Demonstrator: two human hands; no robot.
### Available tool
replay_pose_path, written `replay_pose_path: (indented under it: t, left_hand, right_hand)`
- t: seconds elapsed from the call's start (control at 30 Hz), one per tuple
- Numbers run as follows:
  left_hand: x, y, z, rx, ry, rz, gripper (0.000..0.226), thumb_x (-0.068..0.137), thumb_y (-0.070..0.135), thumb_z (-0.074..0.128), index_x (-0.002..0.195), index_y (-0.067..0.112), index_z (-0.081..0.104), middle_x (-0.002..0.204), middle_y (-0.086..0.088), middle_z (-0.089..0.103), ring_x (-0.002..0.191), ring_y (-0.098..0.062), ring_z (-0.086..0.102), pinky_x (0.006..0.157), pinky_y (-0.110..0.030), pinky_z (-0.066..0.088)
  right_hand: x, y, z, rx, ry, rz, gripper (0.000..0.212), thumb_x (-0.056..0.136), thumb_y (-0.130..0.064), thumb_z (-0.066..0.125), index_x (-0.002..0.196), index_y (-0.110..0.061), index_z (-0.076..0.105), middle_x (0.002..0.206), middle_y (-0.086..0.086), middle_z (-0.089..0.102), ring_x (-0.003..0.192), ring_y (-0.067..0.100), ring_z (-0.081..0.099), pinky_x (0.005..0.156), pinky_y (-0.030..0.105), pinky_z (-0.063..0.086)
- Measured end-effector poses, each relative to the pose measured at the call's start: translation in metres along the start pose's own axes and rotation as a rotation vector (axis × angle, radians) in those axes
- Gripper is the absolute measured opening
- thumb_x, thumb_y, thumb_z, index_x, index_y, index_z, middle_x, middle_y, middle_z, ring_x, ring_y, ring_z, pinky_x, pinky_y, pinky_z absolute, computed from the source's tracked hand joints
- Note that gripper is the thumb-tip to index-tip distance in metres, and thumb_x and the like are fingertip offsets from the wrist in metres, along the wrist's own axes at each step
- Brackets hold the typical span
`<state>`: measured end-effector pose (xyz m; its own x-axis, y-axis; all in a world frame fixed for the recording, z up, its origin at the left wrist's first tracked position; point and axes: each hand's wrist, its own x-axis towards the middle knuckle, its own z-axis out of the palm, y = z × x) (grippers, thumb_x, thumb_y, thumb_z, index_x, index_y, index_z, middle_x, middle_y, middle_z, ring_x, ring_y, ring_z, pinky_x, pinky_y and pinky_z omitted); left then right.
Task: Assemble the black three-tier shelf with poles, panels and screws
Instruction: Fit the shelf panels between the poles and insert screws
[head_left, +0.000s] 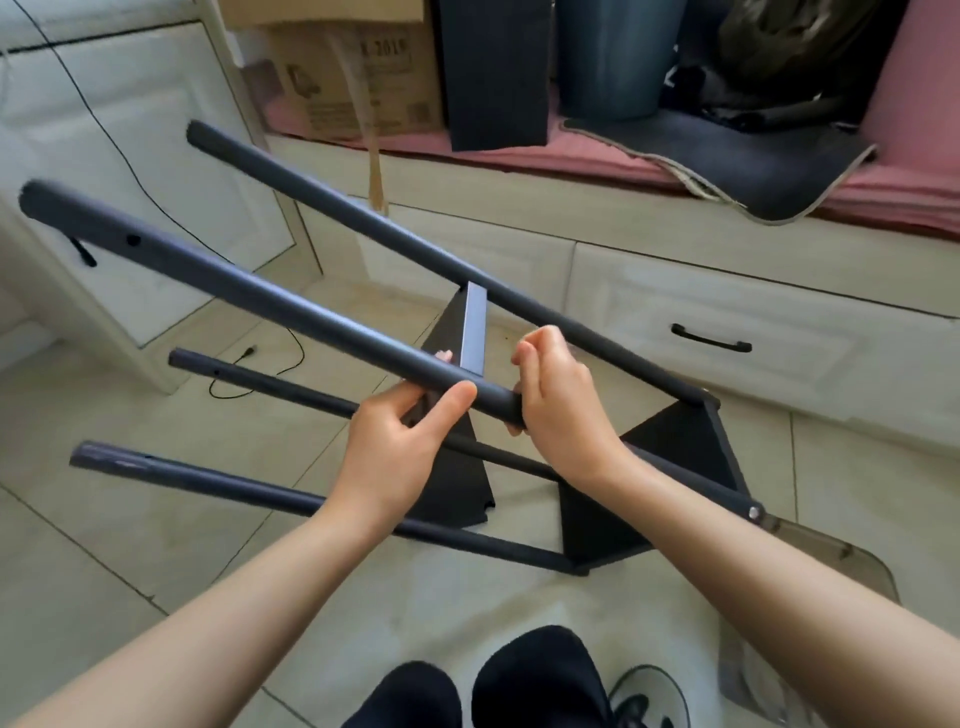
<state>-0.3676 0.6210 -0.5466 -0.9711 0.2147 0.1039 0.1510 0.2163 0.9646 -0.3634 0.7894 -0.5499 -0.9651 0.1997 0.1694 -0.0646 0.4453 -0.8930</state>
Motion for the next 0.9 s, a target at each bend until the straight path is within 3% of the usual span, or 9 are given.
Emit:
replay_pose_path:
  t: [0.07,0.13,0.23,0.3,0.4,0.53,0.77,0.83,0.9]
  left_hand:
    - [-0.011,-0.012,-0.003,-0.056,0.019,-0.051,0.030,0.074,0.059,0.065,0.103,0.050,0.067,0.108,0.026,0.072,0.110,0.007,0.063,0.088,-0.012,0.049]
    - [-0.021,-0.024,-0.006,-0.092,0.046,-0.085,0.035,0.074,0.062,0.063,0.107,0.050,0.066,0.108,0.029,0.071,0.108,0.011,0.061,0.081,-0.001,0.045]
    - [-0.031,-0.040,-0.011,-0.131,0.082,-0.109,0.055,0.076,0.058,0.063,0.127,0.036,0.064,0.107,0.027,0.072,0.105,0.012,0.062,0.077,0.001,0.043]
    - [-0.035,-0.048,-0.017,-0.164,0.087,-0.143,0.061,0.079,0.051,0.064,0.136,0.029,0.059,0.107,0.028,0.071,0.104,0.013,0.062,0.076,0.001,0.044]
    - [-0.044,-0.059,-0.023,-0.183,0.063,-0.225,0.056,0.080,0.049,0.062,0.134,0.036,0.055,0.101,0.034,0.070,0.098,0.019,0.061,0.072,0.002,0.044]
    - [-0.056,-0.075,-0.028,-0.204,0.050,-0.318,0.057,0.075,0.055,0.064,0.130,0.040,0.057,0.107,0.030,0.070,0.105,0.014,0.061,0.084,-0.003,0.049]
    - [-0.069,-0.099,-0.030,-0.247,0.066,-0.405,0.068,0.074,0.056,0.067,0.133,0.023,0.062,0.113,0.017,0.073,0.115,-0.001,0.063,0.105,-0.027,0.046]
    - [-0.068,-0.098,-0.030,-0.204,0.068,-0.422,0.055,0.077,0.055,0.065,0.122,0.024,0.067,0.107,0.020,0.074,0.109,0.002,0.065,0.097,-0.022,0.048]
    - [-0.065,-0.095,-0.030,-0.121,0.068,-0.425,0.032,0.082,0.054,0.065,0.104,0.030,0.069,0.097,0.026,0.073,0.096,0.011,0.065,0.079,-0.010,0.050]
  right_hand:
    - [-0.005,0.004,0.008,-0.047,-0.038,0.022,0.018,0.107,-0.032,0.032,0.099,-0.022,0.044,0.077,0.006,0.062,0.067,0.023,0.065,0.056,0.037,0.058]
    - [-0.008,0.007,0.017,-0.083,-0.058,0.015,0.018,0.107,-0.034,0.032,0.100,-0.023,0.045,0.077,0.003,0.060,0.069,0.022,0.064,0.054,0.032,0.057]
    - [-0.010,0.009,0.029,-0.096,-0.075,0.004,0.018,0.107,-0.035,0.032,0.100,-0.024,0.045,0.076,0.004,0.060,0.066,0.020,0.062,0.047,0.018,0.050]
    - [-0.013,0.009,0.038,-0.142,-0.089,0.009,0.020,0.106,-0.035,0.030,0.100,-0.023,0.045,0.076,0.004,0.061,0.065,0.020,0.062,0.050,0.023,0.051]
    - [-0.017,0.009,0.050,-0.211,-0.109,0.036,0.022,0.107,-0.035,0.028,0.101,-0.023,0.045,0.078,0.002,0.062,0.064,0.019,0.063,0.059,0.036,0.055]
    - [-0.029,0.011,0.059,-0.290,-0.146,0.042,0.022,0.107,-0.036,0.028,0.102,-0.023,0.045,0.074,-0.003,0.061,0.063,0.018,0.063,0.070,0.047,0.055]
    - [-0.041,0.019,0.073,-0.373,-0.192,0.035,0.020,0.107,-0.035,0.027,0.101,-0.024,0.043,0.072,-0.004,0.061,0.063,0.017,0.062,0.068,0.045,0.054]
    - [-0.041,0.020,0.074,-0.382,-0.174,0.035,0.019,0.107,-0.034,0.027,0.100,-0.025,0.042,0.071,-0.004,0.061,0.063,0.017,0.062,0.068,0.046,0.054]
    - [-0.040,0.020,0.074,-0.382,-0.164,0.052,0.020,0.107,-0.034,0.026,0.100,-0.024,0.042,0.073,-0.003,0.062,0.067,0.021,0.063,0.071,0.049,0.053]
